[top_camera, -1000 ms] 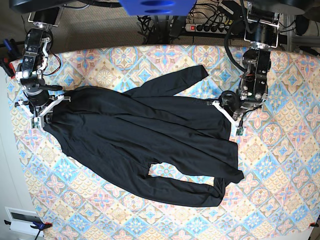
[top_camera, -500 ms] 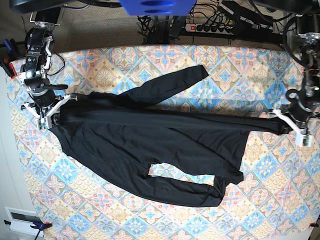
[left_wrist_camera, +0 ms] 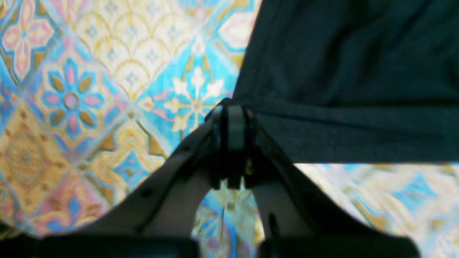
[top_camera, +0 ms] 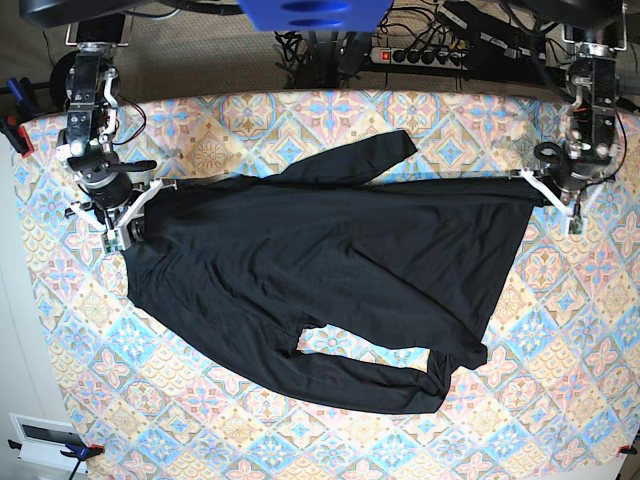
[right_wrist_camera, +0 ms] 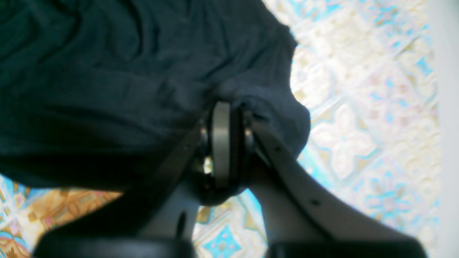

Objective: Layout the t-shirt on the table in an organized manner, then fold the t-shirt properly
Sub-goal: 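Carry the grasped sleeve with the left gripper toward the right gripper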

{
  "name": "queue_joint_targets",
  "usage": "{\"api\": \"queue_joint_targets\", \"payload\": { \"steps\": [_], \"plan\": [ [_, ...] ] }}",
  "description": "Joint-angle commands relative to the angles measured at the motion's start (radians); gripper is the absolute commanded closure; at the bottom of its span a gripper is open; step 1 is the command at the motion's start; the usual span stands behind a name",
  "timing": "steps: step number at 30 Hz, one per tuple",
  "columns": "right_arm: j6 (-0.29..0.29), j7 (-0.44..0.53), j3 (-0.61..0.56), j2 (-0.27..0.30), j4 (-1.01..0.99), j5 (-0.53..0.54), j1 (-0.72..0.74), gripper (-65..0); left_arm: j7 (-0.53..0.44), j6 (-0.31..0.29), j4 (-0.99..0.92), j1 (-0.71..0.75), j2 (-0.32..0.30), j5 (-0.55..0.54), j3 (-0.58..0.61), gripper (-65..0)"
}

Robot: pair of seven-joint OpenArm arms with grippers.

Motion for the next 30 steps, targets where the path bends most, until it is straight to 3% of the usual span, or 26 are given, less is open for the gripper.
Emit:
{"api": "queue_joint_targets", "payload": {
  "steps": [1,4,8,13,16,20,30],
  "plan": [
    [-0.015,0.014,0.013,0.017,-0.009,-0.012,0.009,-0.1,-0.046,0.007,-0.01,-0.01,-0.013,0.036,0.015,0.0],
    [-0.015,0.015,0.018,0.017,-0.064,-0.012,0.05,-0.1,-0.117,0.007,-0.05,-0.007,0.004,0.105,0.097,0.0],
    [-0.015,0.015,0.018,0.017,-0.084,-0.012,0.176,-0.1,-0.12,0.007,-0.05,-0.007,0.013,0.149,0.179,0.0],
    [-0.015,0.014,0.018,0.017,-0.086,-0.012,0.199,-0.1,-0.119,0.008,-0.045,-0.007,0.01,0.155,0.182,-0.1],
    [-0.015,0.014,0.018,0.017,-0.086,-0.012,0.2,-0.1,-0.06,0.01,-0.044,-0.007,0.013,0.152,0.16,-3.0],
    [-0.015,0.014,0.018,0.017,-0.086,-0.012,0.2,-0.1,-0.01,0.008,-0.044,0.002,0.01,0.06,0.131,-6.9],
    [-0.015,0.015,0.018,0.017,-0.159,-0.012,0.2,-0.1,-0.01,0.008,-0.047,0.014,-0.005,-0.208,-0.045,-7.1]
  ]
}}
